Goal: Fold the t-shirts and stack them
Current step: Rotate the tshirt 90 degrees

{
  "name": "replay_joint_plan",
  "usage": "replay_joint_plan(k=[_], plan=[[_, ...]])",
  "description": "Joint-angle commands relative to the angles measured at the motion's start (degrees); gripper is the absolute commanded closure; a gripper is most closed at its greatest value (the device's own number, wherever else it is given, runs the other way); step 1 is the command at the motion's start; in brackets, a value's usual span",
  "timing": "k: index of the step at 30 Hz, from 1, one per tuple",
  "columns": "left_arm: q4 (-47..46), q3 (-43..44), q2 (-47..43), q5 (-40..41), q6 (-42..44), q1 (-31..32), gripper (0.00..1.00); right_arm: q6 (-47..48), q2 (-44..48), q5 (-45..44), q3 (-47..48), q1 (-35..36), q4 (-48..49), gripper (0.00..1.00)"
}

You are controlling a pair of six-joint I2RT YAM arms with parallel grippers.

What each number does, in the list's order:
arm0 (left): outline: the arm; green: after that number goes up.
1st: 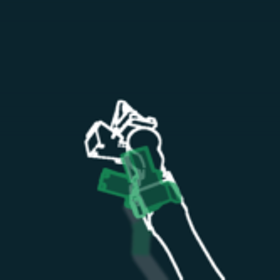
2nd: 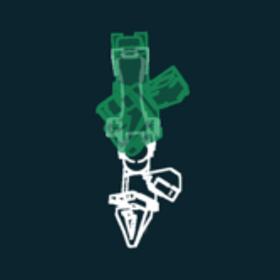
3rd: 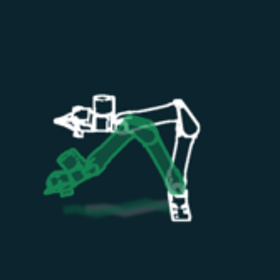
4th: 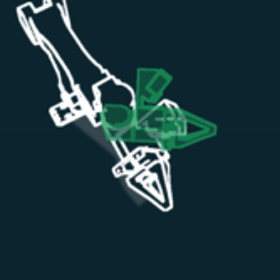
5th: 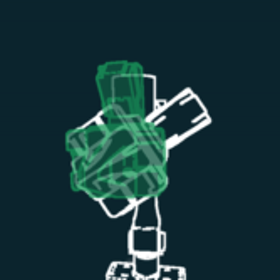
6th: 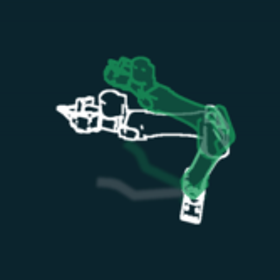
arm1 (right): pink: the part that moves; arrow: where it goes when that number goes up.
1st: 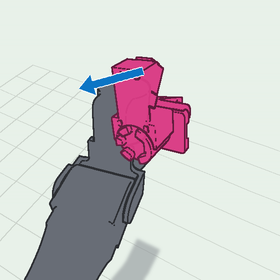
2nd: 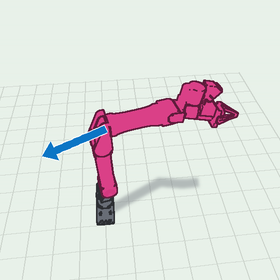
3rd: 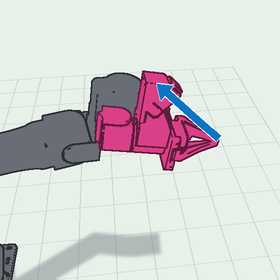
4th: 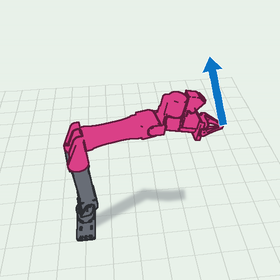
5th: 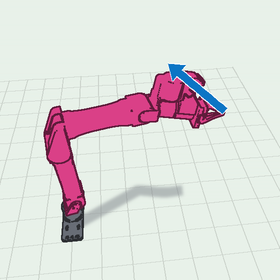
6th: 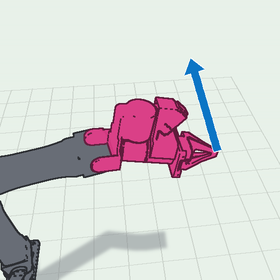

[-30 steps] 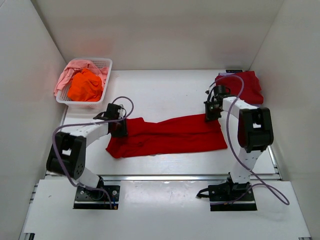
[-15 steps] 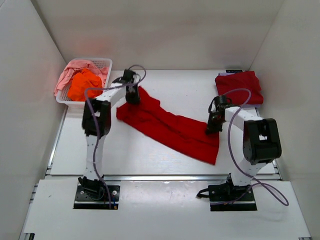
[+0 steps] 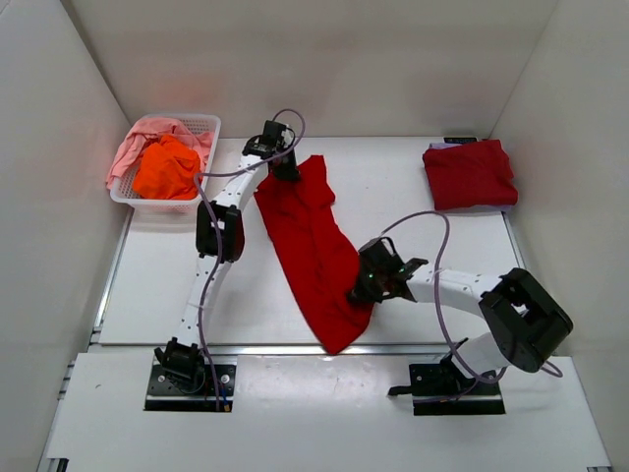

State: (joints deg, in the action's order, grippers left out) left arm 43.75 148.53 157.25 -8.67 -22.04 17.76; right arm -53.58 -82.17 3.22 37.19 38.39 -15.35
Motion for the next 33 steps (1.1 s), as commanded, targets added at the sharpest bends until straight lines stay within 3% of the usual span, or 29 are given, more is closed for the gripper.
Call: replay_joint_plan(k=[1,5,9,11,15,19,25,28,31,33], plan=[[2.06,4.23,2.97,-4.77,-3.34,-0.17,0.81,-7.32,-3.69,-0.6,-5.01,5.97,8.29,1.0],[-7.87,-4.38,-1.15,-6.54,-5.29,-0.18,0.8,-4.08,-8.08,-0.06,-2.39,11.08,11.83,1.0],[-12.79,1.67,2.09,-12.58,-8.44,-0.79,0.83,0.04,-10.2,2.12,-2.56,11.62,15.09,1.0],[-17.87,-0.24,1.75,-15.66,-10.65,-0.71,0.84,2.41,-10.81,2.75,-2.56,12.49,17.46,1.0],[-23.53,0.7,1.74,-19.54,-13.19,-0.27,0.85,8.57,-12.05,-0.58,0.77,14.95,15.62,1.0],[-28.53,0.18,0.61,-20.69,-16.45,-0.8,0.85,6.75,-9.34,-5.22,0.26,15.13,12.72,1.0],[-25.83,1.07,-5.89,-21.74,-16.02,-2.38,0.86,7.35,3.5,-12.18,-4.4,16.8,14.83,1.0],[-20.29,-1.57,-13.09,-21.66,-11.29,-2.21,0.86,6.03,8.42,-13.95,-6.33,15.67,13.16,1.0],[-14.92,-9.46,-20.55,-20.87,-7.32,-1.94,0.83,5.15,9.22,-13.86,-6.6,13.74,9.22,1.0],[-15.79,-24.78,-27.21,-20.26,-4.69,-1.85,0.8,6.73,8.7,-13.33,-6.17,13.64,6.76,1.0]])
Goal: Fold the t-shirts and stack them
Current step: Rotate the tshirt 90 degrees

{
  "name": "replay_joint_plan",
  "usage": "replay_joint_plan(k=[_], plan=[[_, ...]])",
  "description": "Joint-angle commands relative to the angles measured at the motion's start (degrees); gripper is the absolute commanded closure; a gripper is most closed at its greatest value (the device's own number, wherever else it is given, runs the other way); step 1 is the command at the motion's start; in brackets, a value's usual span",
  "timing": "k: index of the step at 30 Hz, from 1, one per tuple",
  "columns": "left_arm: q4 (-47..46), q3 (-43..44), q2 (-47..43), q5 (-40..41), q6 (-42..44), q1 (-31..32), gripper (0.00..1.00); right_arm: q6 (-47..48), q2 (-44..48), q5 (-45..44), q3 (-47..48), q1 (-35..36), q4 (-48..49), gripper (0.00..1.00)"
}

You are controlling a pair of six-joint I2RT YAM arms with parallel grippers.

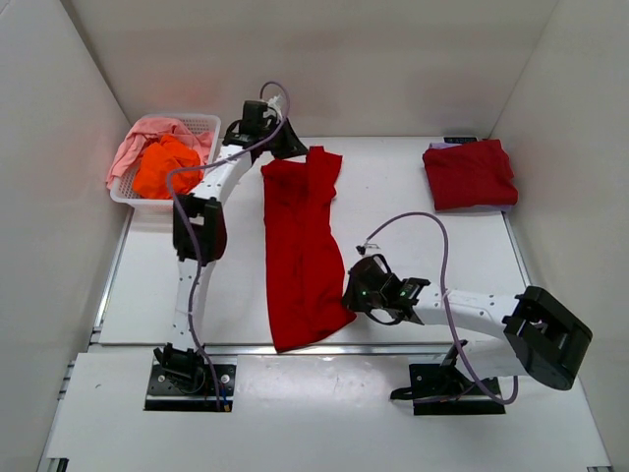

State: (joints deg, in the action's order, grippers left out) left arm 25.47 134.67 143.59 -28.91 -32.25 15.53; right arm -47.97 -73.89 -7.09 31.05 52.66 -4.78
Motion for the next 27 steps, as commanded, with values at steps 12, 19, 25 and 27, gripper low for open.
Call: replay_joint_plan(k=[12,19,25,27], plan=[[-11.14,-52.75,-30.21,5.53,4.13,-1.38,0.77,8.15,6.73,3.58,-5.21,-3.19,-0.23,1.0],[-12.04,-47.15,-23.19,8.52,2.98,3.45,0.75,7.89,8.76,6.47,-5.65,-3.1,3.01,1.0],[-9.74,-39.32,-14.14,10.71,1.58,3.63,0.76,7.89,3.41,11.66,-7.05,-2.39,4.25,1.0],[-7.03,-34.68,-11.67,11.06,1.93,3.46,0.76,7.36,1.65,13.15,-7.15,-1.52,3.64,1.0]])
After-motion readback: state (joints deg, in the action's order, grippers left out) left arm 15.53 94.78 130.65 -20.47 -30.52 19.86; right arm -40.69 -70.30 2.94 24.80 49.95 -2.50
